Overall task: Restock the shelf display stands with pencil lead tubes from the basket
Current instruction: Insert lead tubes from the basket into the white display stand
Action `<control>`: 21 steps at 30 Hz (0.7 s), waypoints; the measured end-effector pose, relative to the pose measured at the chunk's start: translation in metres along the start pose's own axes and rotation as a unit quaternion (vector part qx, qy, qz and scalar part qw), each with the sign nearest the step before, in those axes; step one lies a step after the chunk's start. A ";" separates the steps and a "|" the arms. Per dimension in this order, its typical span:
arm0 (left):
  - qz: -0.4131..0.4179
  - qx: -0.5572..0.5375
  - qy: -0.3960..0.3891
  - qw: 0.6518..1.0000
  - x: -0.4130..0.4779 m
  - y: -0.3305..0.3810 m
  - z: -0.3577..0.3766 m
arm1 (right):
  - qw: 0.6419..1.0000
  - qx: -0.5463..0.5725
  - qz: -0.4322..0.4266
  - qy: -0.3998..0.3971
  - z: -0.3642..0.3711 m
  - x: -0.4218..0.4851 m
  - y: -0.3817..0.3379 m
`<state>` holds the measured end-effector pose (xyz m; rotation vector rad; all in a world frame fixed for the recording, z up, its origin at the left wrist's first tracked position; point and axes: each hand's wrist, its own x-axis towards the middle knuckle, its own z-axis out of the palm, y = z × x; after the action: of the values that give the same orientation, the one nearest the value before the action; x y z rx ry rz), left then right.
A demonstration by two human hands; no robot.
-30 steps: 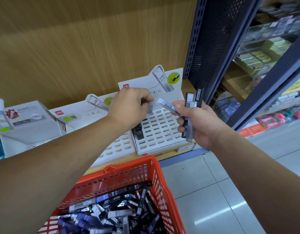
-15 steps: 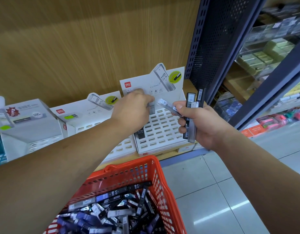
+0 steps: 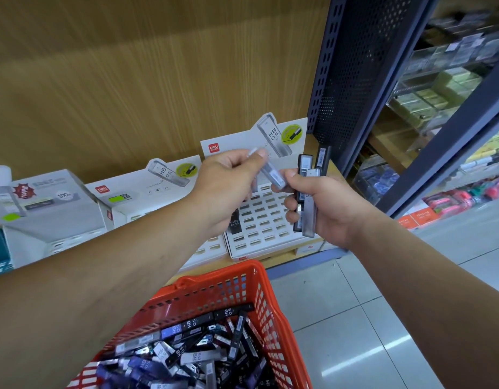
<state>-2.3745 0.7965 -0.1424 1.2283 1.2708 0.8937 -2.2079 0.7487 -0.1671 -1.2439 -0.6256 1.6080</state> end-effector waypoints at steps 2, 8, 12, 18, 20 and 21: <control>-0.004 0.013 0.045 0.999 0.002 0.006 -0.001 | 0.999 0.034 0.016 0.011 -0.003 -0.002 0.001; -0.069 0.125 -0.088 0.986 -0.017 -0.010 0.002 | 0.985 0.157 0.001 0.070 -0.012 0.002 0.002; -0.035 0.172 -0.106 0.979 -0.027 -0.012 0.015 | 0.983 0.168 0.002 0.072 -0.002 0.005 -0.002; -0.020 0.157 -0.084 0.984 -0.030 -0.017 0.024 | 0.984 0.160 0.012 0.074 0.012 0.007 -0.002; -0.057 0.108 -0.085 0.989 -0.028 -0.016 0.022 | 0.982 0.167 0.014 0.088 0.014 0.007 -0.003; -0.071 0.087 -0.084 0.990 -0.028 -0.015 0.021 | 0.982 0.163 0.014 0.094 0.014 0.007 -0.003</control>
<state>-2.3605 0.7634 -0.1539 1.3025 1.3026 0.5728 -2.2196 0.7588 -0.1630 -1.1444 -0.2145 1.5206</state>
